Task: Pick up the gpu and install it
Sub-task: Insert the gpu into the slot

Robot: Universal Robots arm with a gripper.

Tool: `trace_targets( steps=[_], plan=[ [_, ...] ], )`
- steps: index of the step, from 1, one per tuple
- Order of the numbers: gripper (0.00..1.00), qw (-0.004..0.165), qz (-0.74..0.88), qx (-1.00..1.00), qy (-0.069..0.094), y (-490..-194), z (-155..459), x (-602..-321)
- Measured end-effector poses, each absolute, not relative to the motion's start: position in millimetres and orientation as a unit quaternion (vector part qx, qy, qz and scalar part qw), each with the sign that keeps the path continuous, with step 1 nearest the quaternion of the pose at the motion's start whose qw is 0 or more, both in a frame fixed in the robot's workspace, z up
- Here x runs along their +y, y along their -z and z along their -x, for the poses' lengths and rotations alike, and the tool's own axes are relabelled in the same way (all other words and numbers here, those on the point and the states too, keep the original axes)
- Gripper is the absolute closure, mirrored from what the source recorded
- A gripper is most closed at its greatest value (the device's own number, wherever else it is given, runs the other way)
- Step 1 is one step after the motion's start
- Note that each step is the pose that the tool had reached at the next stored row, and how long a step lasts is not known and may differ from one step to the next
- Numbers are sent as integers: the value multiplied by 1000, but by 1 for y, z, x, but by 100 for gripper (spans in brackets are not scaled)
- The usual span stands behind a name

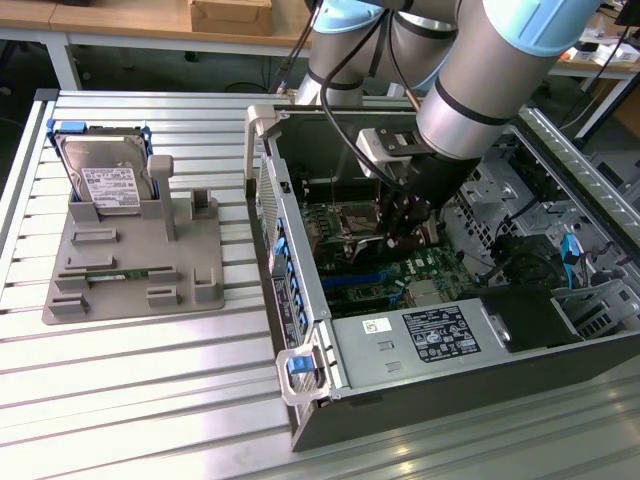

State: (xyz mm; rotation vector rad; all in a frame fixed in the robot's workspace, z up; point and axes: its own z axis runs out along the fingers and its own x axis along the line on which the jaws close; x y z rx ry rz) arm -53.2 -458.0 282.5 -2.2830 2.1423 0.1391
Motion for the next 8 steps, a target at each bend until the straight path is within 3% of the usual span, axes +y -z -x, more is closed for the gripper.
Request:
trace_targets(
  steps=[8],
  plan=[
    [74,4,729,684,-44,-281,59,-461]
  ],
)
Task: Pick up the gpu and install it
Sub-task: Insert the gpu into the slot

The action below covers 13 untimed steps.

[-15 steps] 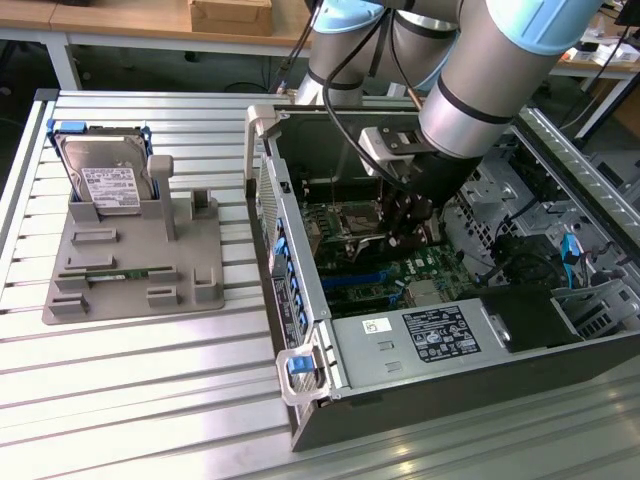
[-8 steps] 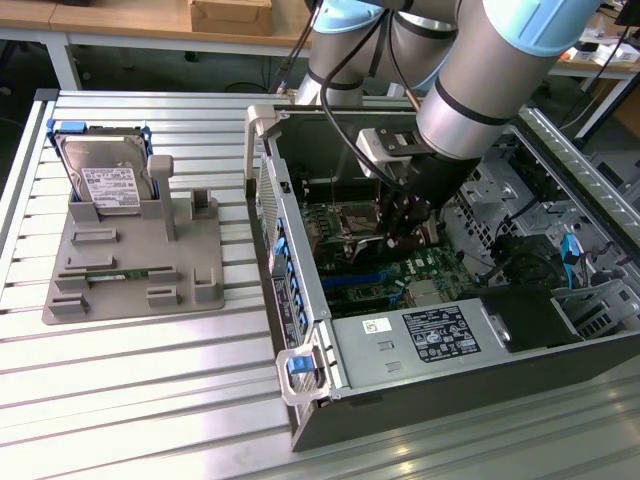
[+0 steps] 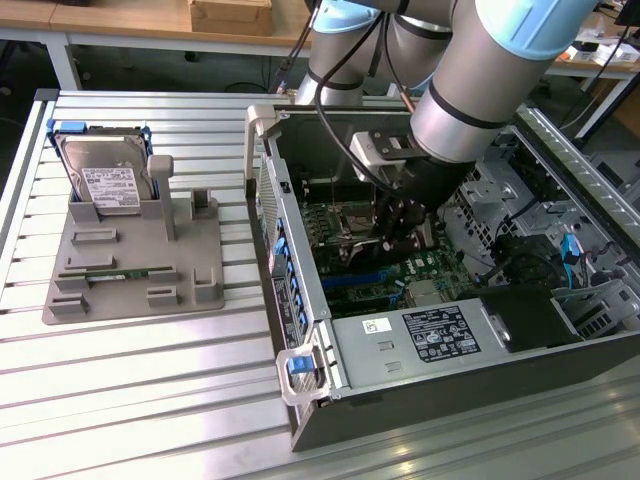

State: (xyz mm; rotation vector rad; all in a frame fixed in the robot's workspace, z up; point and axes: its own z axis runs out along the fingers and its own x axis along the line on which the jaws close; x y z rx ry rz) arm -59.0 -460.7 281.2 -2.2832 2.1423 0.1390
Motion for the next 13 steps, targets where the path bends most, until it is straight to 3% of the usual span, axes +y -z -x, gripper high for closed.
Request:
trace_targets(
  steps=[13],
  plan=[
    [74,4,729,684,-44,-273,62,-461]
  ],
)
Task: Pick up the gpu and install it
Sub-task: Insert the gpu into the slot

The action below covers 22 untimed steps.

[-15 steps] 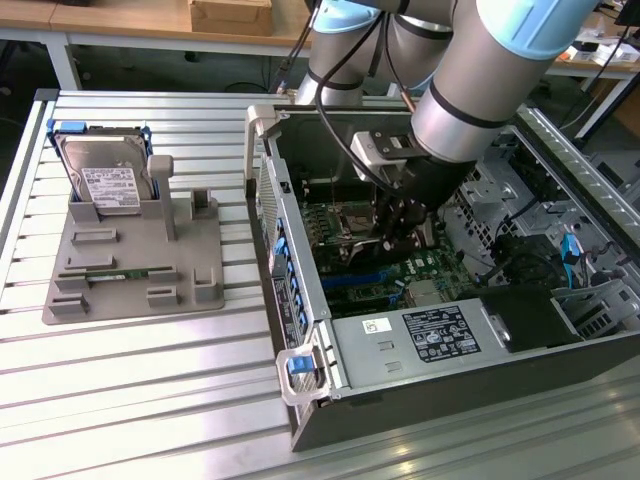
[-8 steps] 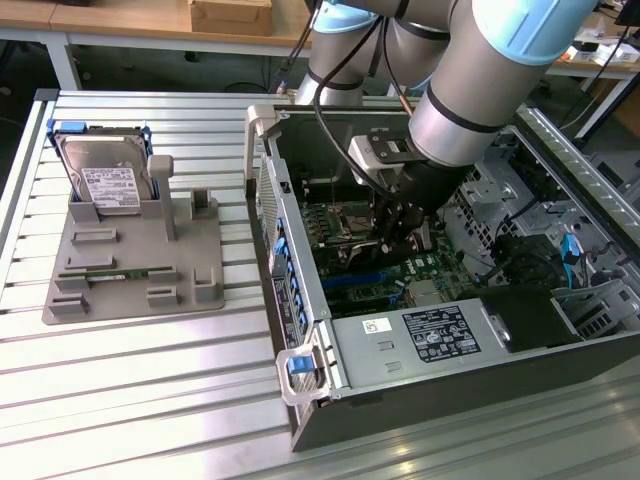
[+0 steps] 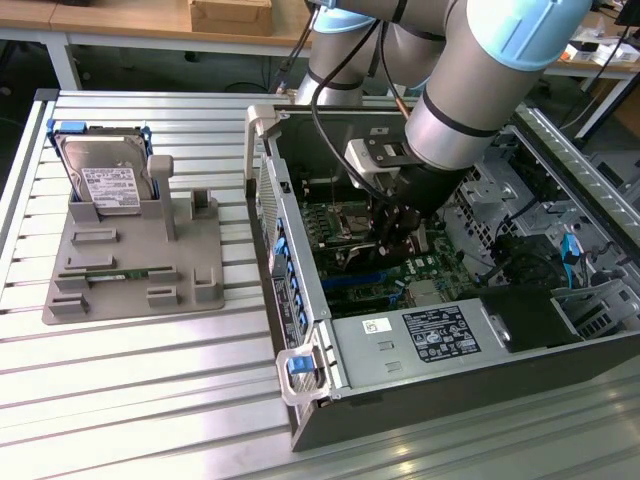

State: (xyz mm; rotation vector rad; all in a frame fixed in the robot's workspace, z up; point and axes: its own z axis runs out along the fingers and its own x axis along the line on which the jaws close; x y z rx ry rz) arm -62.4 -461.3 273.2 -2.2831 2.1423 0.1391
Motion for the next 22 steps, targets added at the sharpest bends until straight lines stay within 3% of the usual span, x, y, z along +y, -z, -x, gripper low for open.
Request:
trace_targets(
  steps=[22],
  plan=[
    [74,5,720,693,-44,-270,65,-463]
  ],
)
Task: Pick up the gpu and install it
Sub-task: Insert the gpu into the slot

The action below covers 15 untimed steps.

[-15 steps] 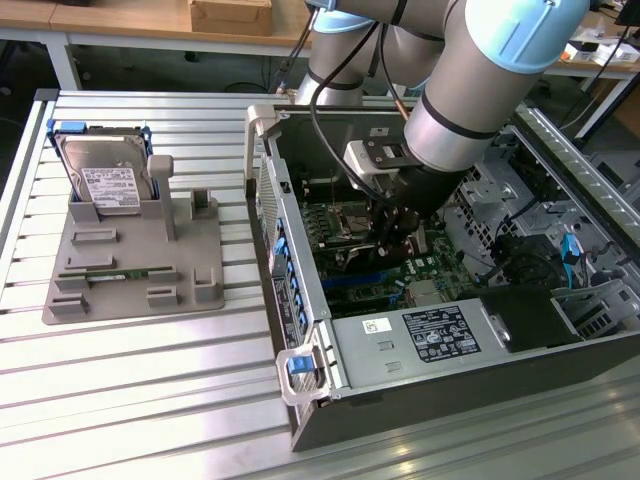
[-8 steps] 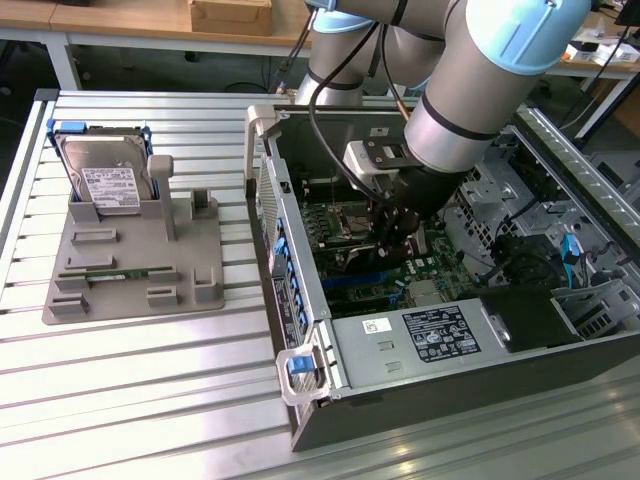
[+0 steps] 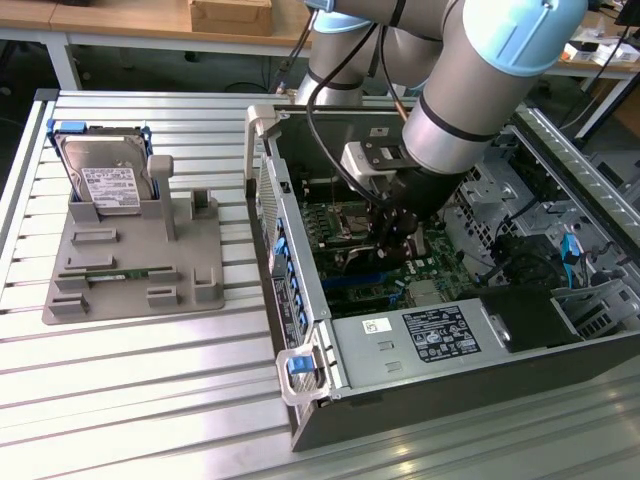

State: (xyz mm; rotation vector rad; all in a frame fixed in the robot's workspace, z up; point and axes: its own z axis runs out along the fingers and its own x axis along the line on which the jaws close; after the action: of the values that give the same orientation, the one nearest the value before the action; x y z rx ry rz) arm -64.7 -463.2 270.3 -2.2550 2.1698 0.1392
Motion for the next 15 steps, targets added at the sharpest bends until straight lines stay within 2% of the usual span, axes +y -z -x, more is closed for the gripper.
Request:
trace_targets(
  steps=[15],
  plan=[
    [74,5,720,693,-44,-268,65,-463]
  ],
)
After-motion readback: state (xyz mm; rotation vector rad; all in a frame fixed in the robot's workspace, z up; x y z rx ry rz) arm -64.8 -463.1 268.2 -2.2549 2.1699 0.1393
